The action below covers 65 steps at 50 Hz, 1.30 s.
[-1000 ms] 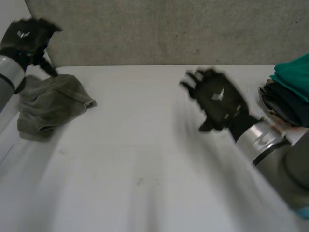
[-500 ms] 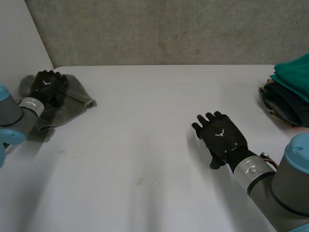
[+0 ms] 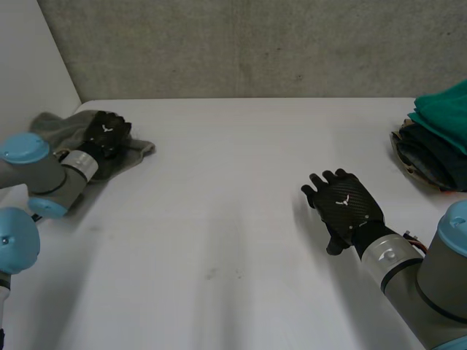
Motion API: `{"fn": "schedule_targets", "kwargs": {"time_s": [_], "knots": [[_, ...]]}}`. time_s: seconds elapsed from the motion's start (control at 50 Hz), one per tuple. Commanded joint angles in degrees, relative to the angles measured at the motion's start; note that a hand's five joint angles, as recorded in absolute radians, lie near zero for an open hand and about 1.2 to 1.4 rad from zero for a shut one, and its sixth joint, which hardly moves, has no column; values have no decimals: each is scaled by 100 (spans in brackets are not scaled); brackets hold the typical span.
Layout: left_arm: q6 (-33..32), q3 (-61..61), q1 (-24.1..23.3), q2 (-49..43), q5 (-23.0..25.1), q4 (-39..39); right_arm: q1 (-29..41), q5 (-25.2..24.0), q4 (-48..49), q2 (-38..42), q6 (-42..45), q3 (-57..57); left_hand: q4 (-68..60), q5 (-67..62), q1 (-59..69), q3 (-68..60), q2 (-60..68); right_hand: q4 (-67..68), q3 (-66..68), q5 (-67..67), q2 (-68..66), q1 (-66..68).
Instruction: Fold the laundry.
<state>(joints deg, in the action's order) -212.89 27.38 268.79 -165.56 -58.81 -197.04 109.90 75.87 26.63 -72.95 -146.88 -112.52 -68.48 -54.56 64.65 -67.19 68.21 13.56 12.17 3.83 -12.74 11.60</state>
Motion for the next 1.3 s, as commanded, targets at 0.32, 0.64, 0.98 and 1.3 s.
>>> {"fn": "schedule_targets", "kwargs": {"time_s": [0.32, 0.64, 0.98, 1.3], "knots": [[2216, 5813, -3305, 4928, -8, -1609, -935, 402, -17, -589, -42, 64, -1152, -1544, 1535, -1281, 1179, -356, -217, -383, 274, -160], [2375, 5761, -4309, 4857, -1483, -1539, -1225, 473, -509, -624, -25, 266, 5306, 4914, -4922, 5177, -5278, -356, -217, -383, 274, -160], [1523, 7474, -4265, 5737, -3515, 589, -1225, -758, -3164, -1371, 318, 574, 4431, 4039, -4048, 4302, -4403, -315, -176, -342, 233, -119], [1523, 7441, -4774, 4929, -3234, -1170, -1445, -784, -2768, -1406, 423, -217, 4229, 3837, -3846, 4100, -4202, 1536, 1675, 1510, -1618, 1732]]}}
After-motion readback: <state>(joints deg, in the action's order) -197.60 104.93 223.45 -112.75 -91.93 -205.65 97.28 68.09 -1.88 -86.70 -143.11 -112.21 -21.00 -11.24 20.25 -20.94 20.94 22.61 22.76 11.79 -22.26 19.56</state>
